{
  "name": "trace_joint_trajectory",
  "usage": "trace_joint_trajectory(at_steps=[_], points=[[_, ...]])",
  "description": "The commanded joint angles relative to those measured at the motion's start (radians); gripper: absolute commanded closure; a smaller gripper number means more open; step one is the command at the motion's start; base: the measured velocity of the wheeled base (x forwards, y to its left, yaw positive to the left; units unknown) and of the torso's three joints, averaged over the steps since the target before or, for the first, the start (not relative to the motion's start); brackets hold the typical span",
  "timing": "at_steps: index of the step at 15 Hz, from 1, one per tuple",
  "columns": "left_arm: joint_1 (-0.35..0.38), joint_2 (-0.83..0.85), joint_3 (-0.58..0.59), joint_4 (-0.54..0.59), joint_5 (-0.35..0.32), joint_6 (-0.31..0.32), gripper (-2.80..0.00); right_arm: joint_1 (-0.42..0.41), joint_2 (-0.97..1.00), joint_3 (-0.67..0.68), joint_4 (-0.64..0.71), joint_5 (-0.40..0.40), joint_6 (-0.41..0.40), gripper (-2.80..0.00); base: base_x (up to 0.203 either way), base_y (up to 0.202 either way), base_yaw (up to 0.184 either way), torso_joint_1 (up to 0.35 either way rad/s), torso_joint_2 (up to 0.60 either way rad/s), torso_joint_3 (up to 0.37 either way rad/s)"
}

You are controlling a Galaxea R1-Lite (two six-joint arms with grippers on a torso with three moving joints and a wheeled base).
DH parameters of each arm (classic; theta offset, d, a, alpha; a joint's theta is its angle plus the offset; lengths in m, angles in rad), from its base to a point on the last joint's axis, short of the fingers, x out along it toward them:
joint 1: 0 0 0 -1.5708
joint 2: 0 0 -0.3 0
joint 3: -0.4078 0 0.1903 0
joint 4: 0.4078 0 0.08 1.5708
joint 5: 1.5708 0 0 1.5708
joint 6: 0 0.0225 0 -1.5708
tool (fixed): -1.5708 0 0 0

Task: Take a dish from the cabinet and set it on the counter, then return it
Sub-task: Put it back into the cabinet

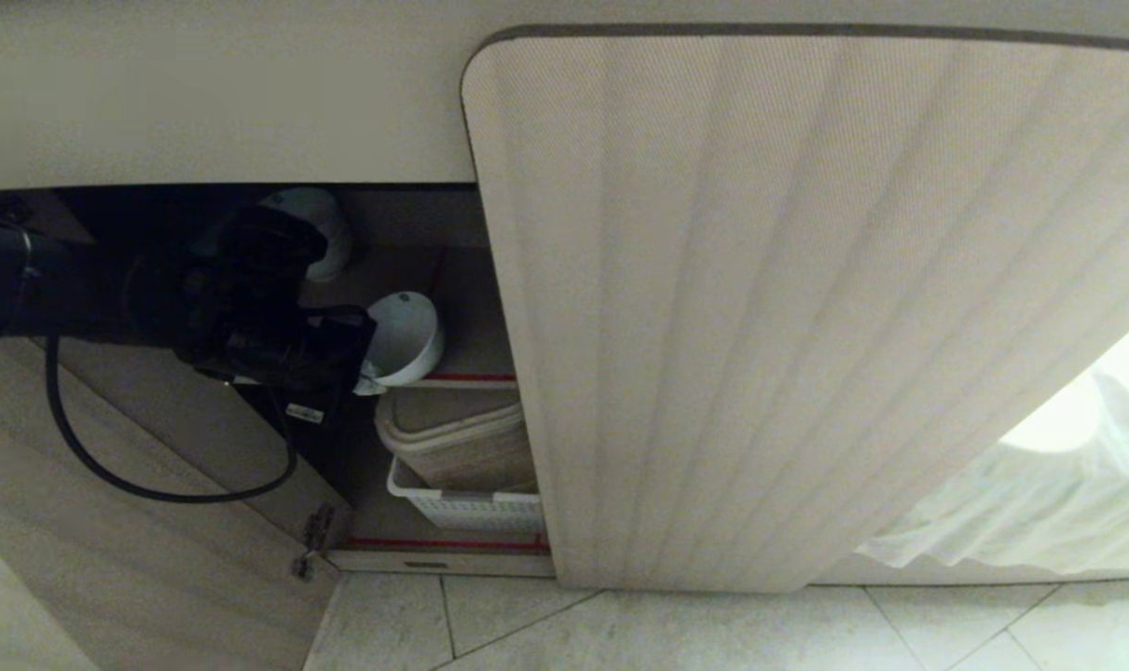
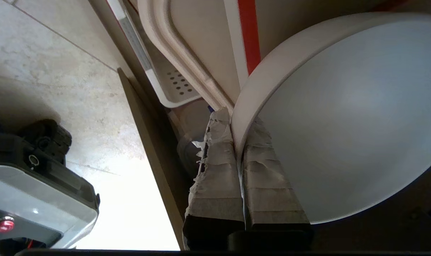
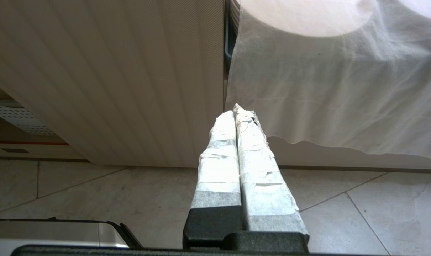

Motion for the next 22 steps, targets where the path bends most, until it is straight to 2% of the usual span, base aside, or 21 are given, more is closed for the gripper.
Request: trace_joint_trajectory(at_steps=[1,7,9,11,14,17,22], points=[[0.002,0.015,-0.001,0.002,-0.015,-0.005,0.0,0.0,0.0,0.0,0.0,0.0,0.0,0.0,0.0,0.0,0.0,0.0,0.0,0.0],[0.027,0.031,-0.031,0.003,-0.071,0.001,0.0,0.0,0.0,0.0,0.0,0.0,0.0,0.0,0.0,0.0,0.0,0.0,0.0,0.0],[0.035,0.03,-0.045,0.003,-0.071,0.033,0.0,0.001,0.0,0.0,0.0,0.0,0.0,0.0,0.0,0.0,0.0,0.0,0.0,0.0],[0.035,0.031,-0.044,0.003,-0.056,0.097,0.0,0.0,0.0,0.0,0.0,0.0,0.0,0.0,0.0,0.0,0.0,0.0,0.0,0.0],[0.034,0.036,-0.045,0.003,-0.042,0.13,0.0,0.001,0.0,0.0,0.0,-0.001,0.0,0.0,0.0,0.0,0.0,0.0,0.0,0.0],[0.034,0.038,-0.048,0.0,0.001,0.205,0.0,0.001,0.0,0.0,0.0,0.0,0.0,0.0,0.0,0.0,0.0,0.0,0.0,0.0],[0.037,0.045,-0.079,-0.008,0.038,0.223,0.0,0.001,0.0,0.0,0.0,0.0,0.0,0.0,0.0,0.0,0.0,0.0,0.0,0.0]])
